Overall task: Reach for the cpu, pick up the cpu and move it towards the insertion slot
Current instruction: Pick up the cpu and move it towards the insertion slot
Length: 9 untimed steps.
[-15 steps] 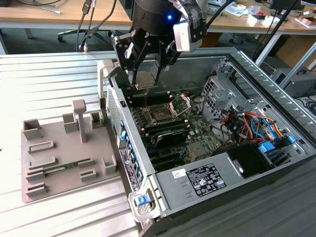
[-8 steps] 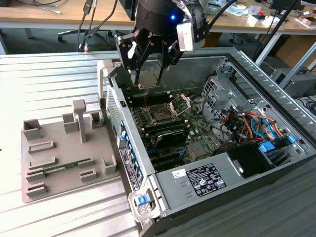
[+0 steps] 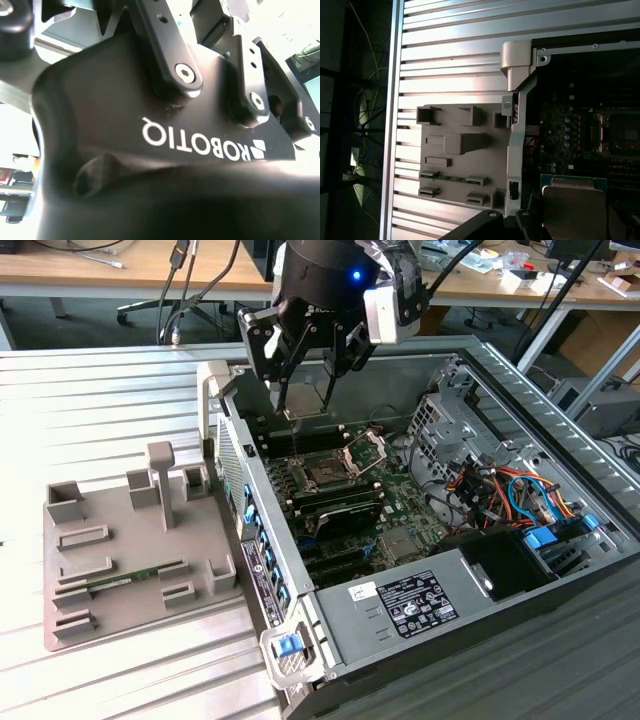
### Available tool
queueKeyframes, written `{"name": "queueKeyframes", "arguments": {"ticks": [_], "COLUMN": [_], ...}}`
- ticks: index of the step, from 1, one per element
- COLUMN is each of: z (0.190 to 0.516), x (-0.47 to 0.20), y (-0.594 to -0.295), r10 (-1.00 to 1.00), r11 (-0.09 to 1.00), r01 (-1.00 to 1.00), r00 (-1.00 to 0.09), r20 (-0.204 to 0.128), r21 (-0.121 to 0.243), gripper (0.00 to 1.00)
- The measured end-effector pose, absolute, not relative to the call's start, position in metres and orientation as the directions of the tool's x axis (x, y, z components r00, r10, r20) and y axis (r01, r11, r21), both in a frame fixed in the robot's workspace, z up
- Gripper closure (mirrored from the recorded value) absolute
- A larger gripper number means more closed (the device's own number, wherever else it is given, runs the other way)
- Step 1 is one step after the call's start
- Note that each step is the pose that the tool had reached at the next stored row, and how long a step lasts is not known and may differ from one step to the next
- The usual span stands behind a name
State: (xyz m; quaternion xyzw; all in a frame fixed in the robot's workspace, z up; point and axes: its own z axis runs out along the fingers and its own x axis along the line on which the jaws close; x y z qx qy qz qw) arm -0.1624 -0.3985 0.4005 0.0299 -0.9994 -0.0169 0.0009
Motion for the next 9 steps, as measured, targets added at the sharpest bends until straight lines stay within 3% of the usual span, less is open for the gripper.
{"name": "queueKeyframes", "arguments": {"ticks": [9], "z": [0.4004], "x": [-0.1542], "y": [-0.3985], "r10": [-0.060], "r11": [0.998], "r01": [-0.060], "r00": [-0.998], "r20": [0.001], "r21": [0.034], "gripper": [0.45]}}
